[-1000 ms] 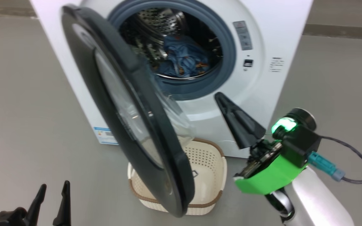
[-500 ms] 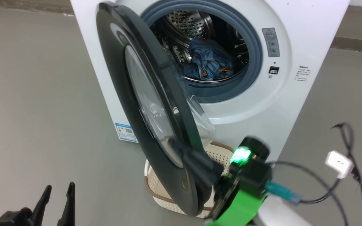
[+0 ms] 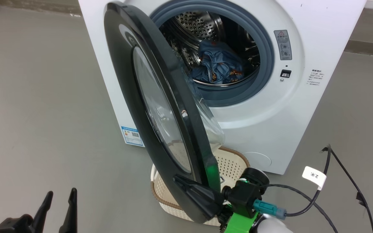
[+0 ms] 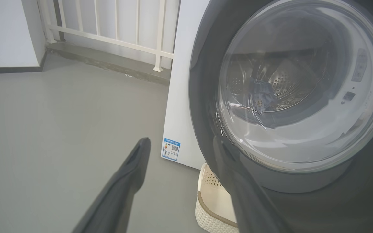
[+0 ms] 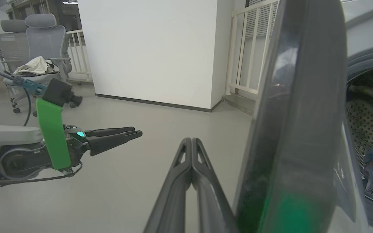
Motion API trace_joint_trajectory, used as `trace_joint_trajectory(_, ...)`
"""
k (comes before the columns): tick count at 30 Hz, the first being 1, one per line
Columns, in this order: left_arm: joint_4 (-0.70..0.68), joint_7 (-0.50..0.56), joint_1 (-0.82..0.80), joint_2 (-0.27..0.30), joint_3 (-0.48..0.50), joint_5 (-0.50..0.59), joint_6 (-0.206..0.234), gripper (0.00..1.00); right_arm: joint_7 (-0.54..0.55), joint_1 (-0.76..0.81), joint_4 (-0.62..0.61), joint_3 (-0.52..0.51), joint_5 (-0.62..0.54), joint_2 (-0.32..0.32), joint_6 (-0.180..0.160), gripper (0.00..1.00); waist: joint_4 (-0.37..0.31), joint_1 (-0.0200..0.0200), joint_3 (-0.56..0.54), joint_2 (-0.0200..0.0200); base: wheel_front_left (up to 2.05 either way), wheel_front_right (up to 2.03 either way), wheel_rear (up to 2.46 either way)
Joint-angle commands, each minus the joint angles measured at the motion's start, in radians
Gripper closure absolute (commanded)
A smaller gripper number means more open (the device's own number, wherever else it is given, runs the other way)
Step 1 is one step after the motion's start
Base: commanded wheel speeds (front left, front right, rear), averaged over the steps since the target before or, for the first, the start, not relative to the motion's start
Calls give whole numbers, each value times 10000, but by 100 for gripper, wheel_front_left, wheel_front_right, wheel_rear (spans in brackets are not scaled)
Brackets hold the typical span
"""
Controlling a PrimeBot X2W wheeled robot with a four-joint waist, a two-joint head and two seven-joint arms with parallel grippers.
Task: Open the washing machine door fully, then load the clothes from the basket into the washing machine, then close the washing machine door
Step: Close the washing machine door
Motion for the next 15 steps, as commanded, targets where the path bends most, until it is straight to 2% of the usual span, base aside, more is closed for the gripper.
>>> trace_joint_trajectory(1,-192,-64,-465,202,411,-41,-27,0,-23,112,-20,70,213,73,16,100,-13,0,20,0,0,0,0)
trace_joint_trajectory(15,-171,-65,-522,182,438,-54,-27,0,-232,-210,1361,115,729,40,16,100,-61,0,101,0,0,0,0)
